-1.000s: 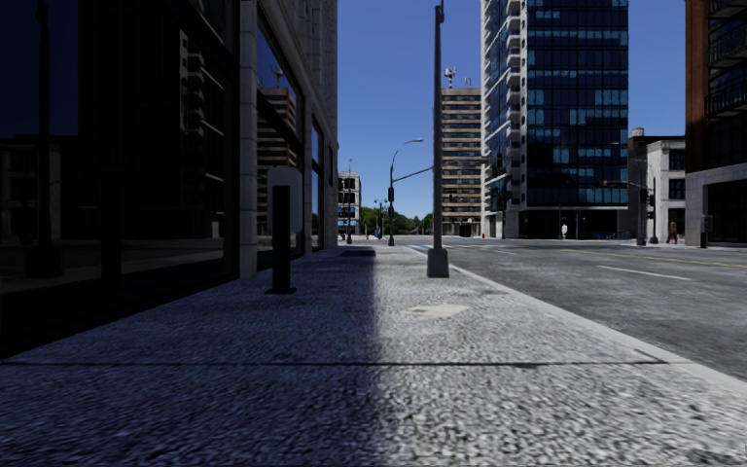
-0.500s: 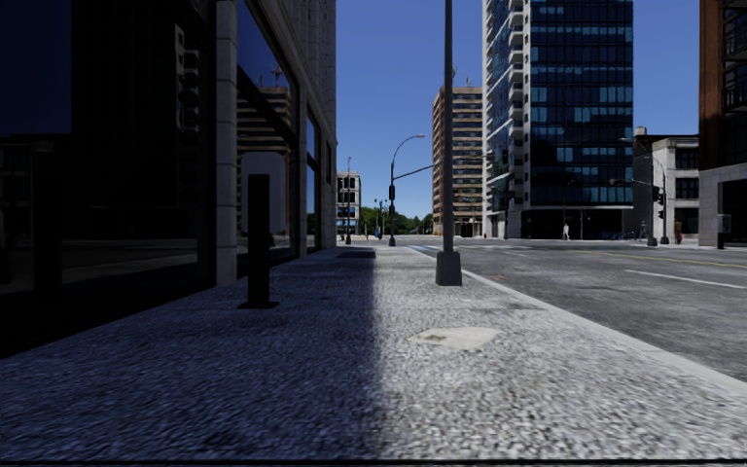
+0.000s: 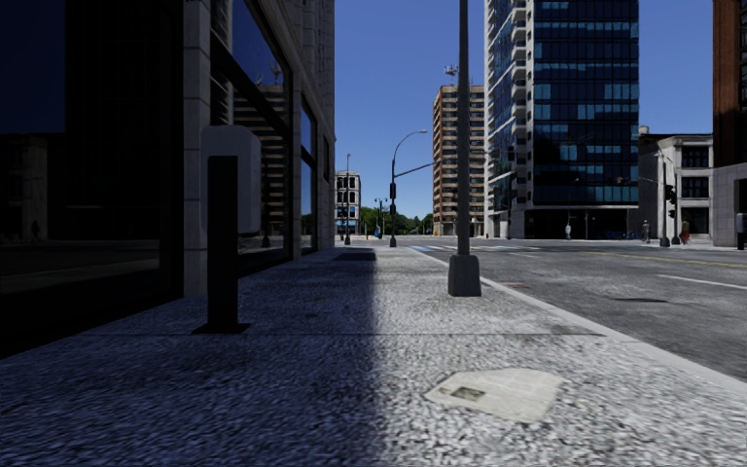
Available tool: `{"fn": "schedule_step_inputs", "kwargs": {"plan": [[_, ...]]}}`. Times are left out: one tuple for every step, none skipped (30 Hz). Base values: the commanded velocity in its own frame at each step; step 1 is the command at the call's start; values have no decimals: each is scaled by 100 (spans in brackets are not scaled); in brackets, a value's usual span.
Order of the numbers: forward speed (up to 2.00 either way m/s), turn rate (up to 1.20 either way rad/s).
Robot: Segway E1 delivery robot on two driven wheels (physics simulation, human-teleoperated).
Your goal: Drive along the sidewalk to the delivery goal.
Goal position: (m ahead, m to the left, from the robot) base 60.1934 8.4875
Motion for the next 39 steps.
{"fn": "schedule_step_inputs", "kwargs": {"plan": [[195, 0], [195, 0], [195, 0], [195, 0], [195, 0], [195, 0], [195, 0], [195, 0], [195, 0], [195, 0], [195, 0], [195, 0], [195, 0], [195, 0], [195, 0], [195, 0], [195, 0], [195, 0], [195, 0], [195, 0], [195, -2], [195, -6], [195, -6], [195, -14], [195, -19], [195, -19], [195, -22], [195, -22], [195, -22], [195, -22], [195, -22], [195, 0], [195, 0], [195, 0], [195, 0], [195, 0], [195, 0], [195, 0], [195, 0]]}}
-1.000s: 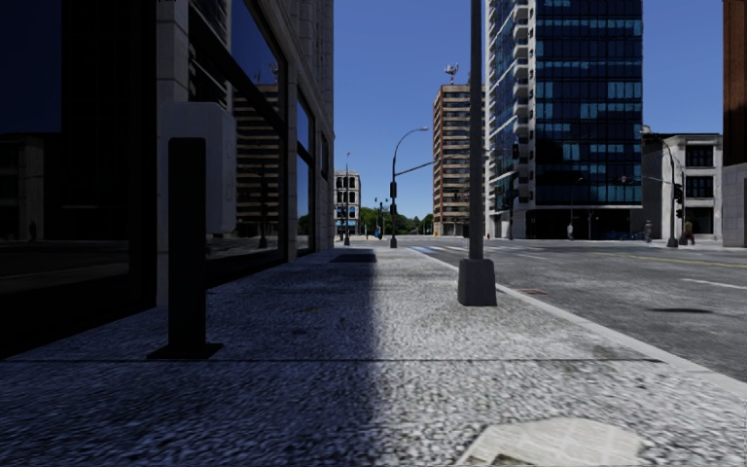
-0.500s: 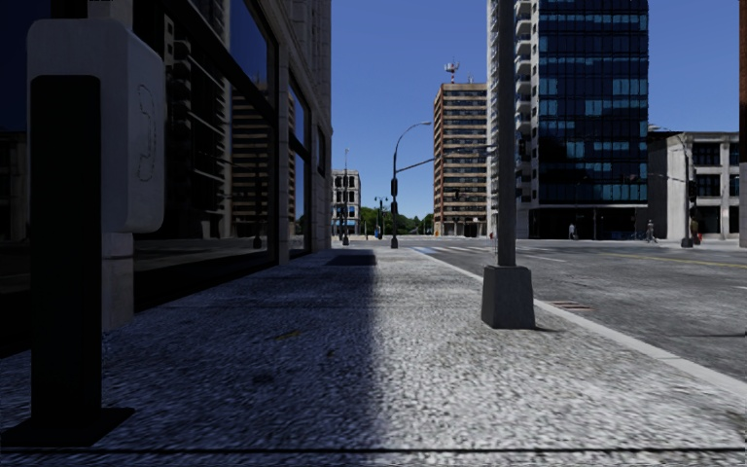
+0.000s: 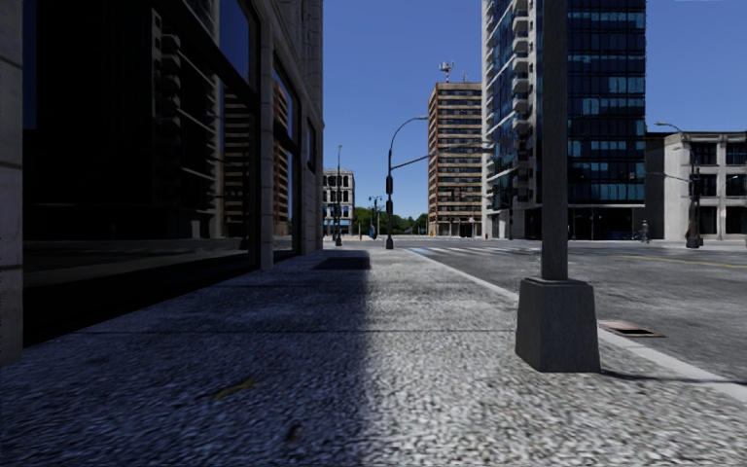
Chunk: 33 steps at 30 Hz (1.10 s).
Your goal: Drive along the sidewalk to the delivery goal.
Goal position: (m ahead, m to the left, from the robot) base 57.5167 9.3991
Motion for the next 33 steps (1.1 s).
{"fn": "schedule_step_inputs", "kwargs": {"plan": [[195, 0], [195, 0], [195, 0], [195, 0], [195, 0], [195, 0], [195, 0], [195, 0], [195, 0], [195, 0], [195, 0], [195, 0], [195, 0], [195, 0], [195, 0], [195, 0], [195, 0], [195, 0], [195, 0], [195, 0], [195, 0], [195, 0], [195, 0], [195, 0], [195, 0], [195, 0], [195, 0], [195, 0], [195, 0], [195, 0], [195, 0], [195, 0], [195, 0]]}}
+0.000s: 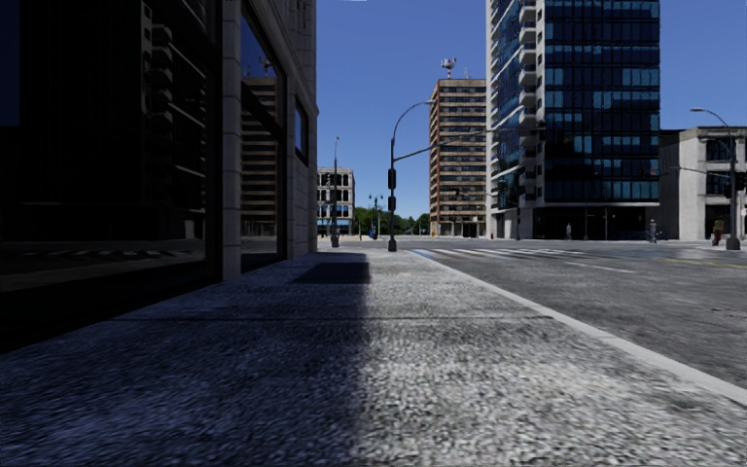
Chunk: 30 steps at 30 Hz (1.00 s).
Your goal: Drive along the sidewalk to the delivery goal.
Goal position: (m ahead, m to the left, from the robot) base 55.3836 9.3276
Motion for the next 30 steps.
{"fn": "schedule_step_inputs", "kwargs": {"plan": [[195, 0], [195, 0], [195, 0], [195, 0], [195, 0], [195, 0], [195, 0], [195, 0], [195, 0], [195, 0], [195, 0], [195, 0], [195, 0], [195, 0], [195, 0], [195, 0], [195, 0], [195, 0], [195, 0], [195, 0], [195, 0], [195, 0], [195, 0], [195, 0], [195, 0], [195, 0], [195, 0], [195, 0], [195, 0], [195, 0]]}}
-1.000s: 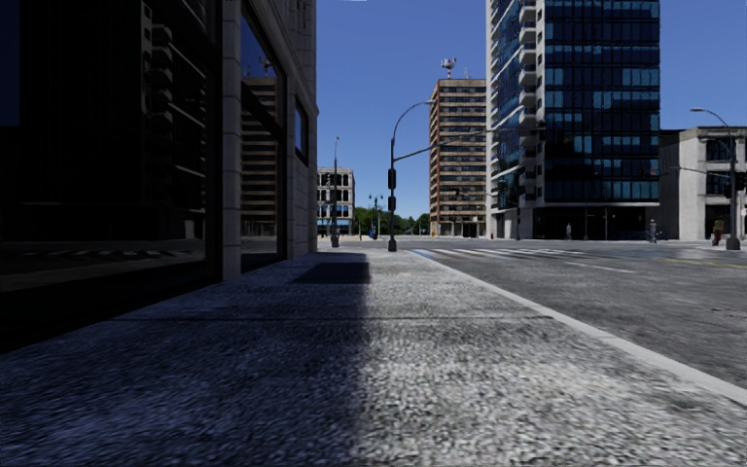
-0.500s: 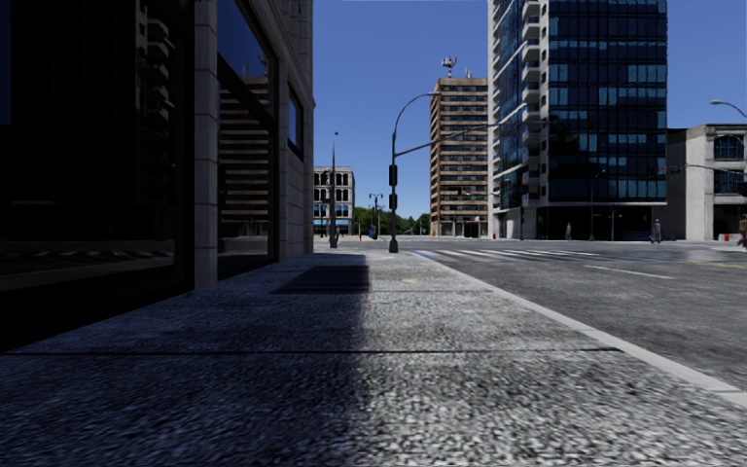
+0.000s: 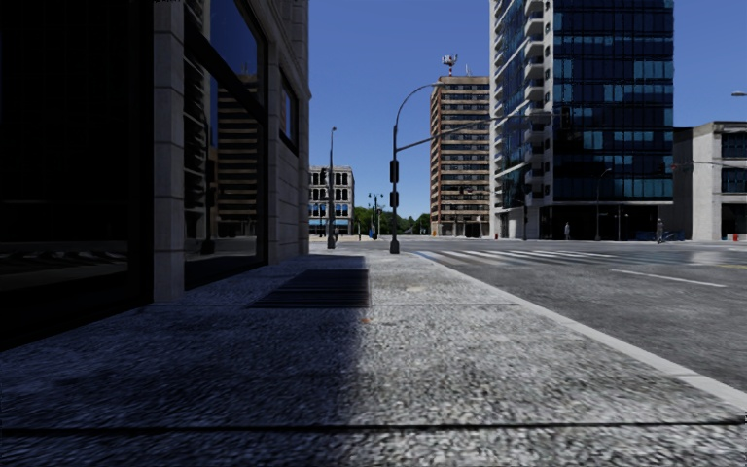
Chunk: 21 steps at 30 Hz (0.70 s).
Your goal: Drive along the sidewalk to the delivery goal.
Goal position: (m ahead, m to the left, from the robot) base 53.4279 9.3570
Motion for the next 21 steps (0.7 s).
{"fn": "schedule_step_inputs", "kwargs": {"plan": [[195, 0], [195, 0], [195, 0], [195, 0], [195, 0], [195, 0], [195, 0], [195, 0], [195, 0], [195, 0], [195, 0], [195, 0], [195, 0], [195, 0], [195, 0], [195, 0], [195, 0], [195, 0], [195, 0], [195, 0], [195, 0]]}}
